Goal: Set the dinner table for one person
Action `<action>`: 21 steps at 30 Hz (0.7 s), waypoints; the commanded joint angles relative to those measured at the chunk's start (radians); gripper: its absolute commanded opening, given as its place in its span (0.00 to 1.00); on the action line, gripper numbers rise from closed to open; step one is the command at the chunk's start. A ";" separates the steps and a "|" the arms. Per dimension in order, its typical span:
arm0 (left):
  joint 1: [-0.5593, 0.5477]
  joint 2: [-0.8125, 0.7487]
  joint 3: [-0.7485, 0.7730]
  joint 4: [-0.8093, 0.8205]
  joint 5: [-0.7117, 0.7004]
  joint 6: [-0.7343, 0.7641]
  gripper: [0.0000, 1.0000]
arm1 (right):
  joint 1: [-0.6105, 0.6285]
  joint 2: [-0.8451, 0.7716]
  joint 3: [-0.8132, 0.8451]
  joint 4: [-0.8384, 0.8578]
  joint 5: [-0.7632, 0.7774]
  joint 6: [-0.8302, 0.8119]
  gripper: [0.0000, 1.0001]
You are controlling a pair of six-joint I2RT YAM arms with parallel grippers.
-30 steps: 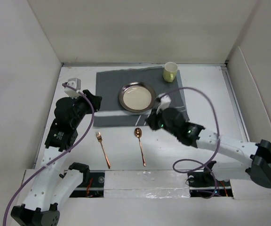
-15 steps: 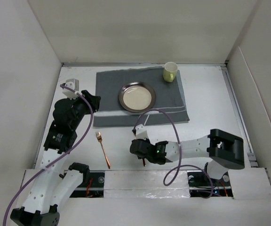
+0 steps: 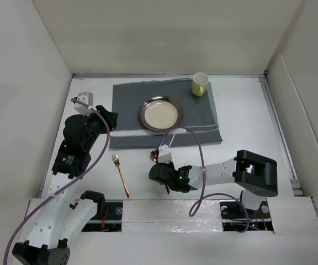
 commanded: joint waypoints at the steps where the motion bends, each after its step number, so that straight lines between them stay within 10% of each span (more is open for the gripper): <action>1: -0.001 -0.014 0.009 0.035 -0.002 0.013 0.33 | 0.006 0.014 -0.030 -0.017 0.033 0.050 0.00; 10: -0.001 -0.004 0.012 0.028 0.001 0.013 0.33 | -0.057 -0.275 0.036 -0.125 0.150 -0.069 0.00; 21: -0.001 -0.006 0.006 0.031 0.009 0.011 0.34 | -0.654 -0.181 0.158 0.093 -0.191 -0.353 0.00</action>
